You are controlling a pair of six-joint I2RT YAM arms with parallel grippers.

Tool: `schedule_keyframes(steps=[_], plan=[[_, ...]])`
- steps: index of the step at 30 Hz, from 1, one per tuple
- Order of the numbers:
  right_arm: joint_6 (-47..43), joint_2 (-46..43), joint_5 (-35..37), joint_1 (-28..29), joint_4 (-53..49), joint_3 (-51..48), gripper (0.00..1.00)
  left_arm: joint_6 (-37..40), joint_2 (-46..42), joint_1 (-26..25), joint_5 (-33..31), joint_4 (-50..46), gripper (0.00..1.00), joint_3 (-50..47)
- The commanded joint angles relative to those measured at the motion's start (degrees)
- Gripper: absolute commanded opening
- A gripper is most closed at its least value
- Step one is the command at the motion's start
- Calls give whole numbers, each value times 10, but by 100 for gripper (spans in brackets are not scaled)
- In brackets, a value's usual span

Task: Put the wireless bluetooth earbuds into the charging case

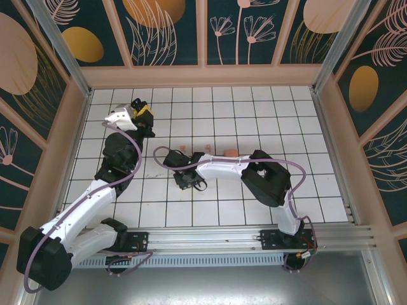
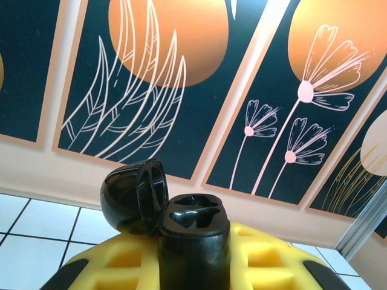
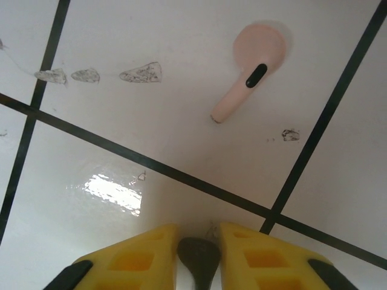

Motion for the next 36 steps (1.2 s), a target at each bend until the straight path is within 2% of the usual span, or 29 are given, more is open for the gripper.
schedule_keyframes(steps=[1, 6, 11, 17, 21, 25, 29, 36], plan=[[10, 11, 1, 9, -22, -7, 19, -11, -1, 3, 13, 29, 0, -4], [13, -15, 16, 6, -15, -10, 15, -6, 4, 3, 36, 24, 0, 2], [15, -82, 42, -3, -12, -10, 15, 15, 13, 3, 85, 27, 0, 11], [-9, -192, 75, -40, -7, -13, 15, 42, 33, 3, 195, 59, 0, 13], [-39, -266, 77, -88, 5, -14, 15, 59, 47, 3, 292, 95, 0, 9], [-72, -334, 68, -133, 28, -6, 15, 73, 61, 2, 371, 155, 0, -13], [-114, -378, 54, -157, 56, 5, 14, 95, 73, -1, 416, 257, 0, -58], [-216, -425, -3, -165, 141, -2, 15, 188, 92, -18, 483, 251, 0, -67]])
